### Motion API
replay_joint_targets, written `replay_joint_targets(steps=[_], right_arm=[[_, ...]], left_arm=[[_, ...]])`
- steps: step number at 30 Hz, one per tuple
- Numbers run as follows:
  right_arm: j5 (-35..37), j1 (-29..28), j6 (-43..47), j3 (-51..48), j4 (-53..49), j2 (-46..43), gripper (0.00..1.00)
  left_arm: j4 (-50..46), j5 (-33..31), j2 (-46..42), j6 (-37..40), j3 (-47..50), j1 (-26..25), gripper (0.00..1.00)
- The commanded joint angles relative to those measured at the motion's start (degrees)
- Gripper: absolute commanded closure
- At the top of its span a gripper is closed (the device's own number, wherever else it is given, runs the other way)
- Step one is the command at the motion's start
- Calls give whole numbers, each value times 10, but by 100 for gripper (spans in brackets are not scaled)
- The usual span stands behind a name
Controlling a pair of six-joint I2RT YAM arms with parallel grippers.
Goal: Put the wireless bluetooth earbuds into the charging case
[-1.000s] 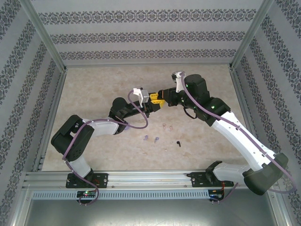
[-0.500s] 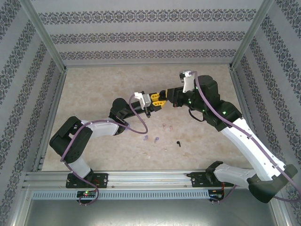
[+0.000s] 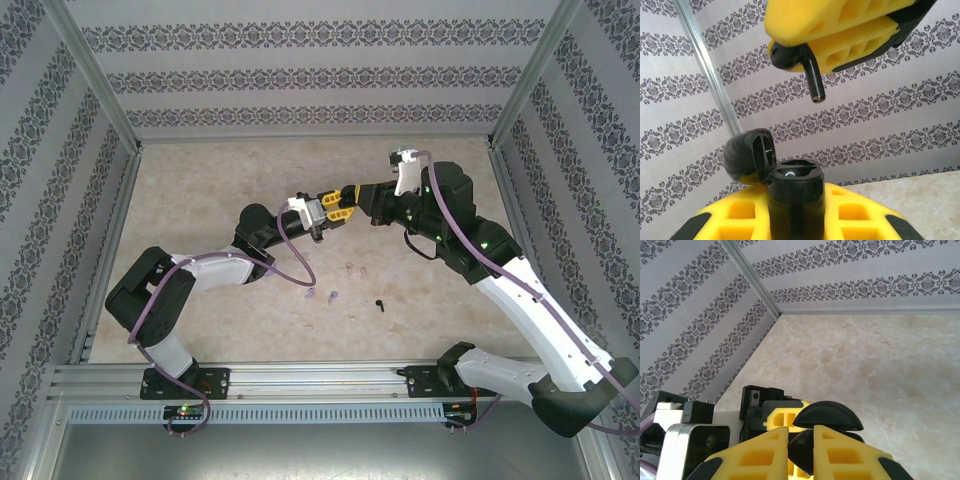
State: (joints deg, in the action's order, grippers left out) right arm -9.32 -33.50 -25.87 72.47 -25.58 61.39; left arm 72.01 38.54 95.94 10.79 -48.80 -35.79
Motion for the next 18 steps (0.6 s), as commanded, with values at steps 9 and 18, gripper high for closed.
replay_joint_targets(steps=[9, 18], right_arm=[[22, 6, -10, -27, 43, 9, 85], [9, 12, -13, -32, 47, 19, 85]], left_arm=[[18, 8, -5, 0, -17, -4, 100], [32, 8, -2, -14, -20, -4, 100]])
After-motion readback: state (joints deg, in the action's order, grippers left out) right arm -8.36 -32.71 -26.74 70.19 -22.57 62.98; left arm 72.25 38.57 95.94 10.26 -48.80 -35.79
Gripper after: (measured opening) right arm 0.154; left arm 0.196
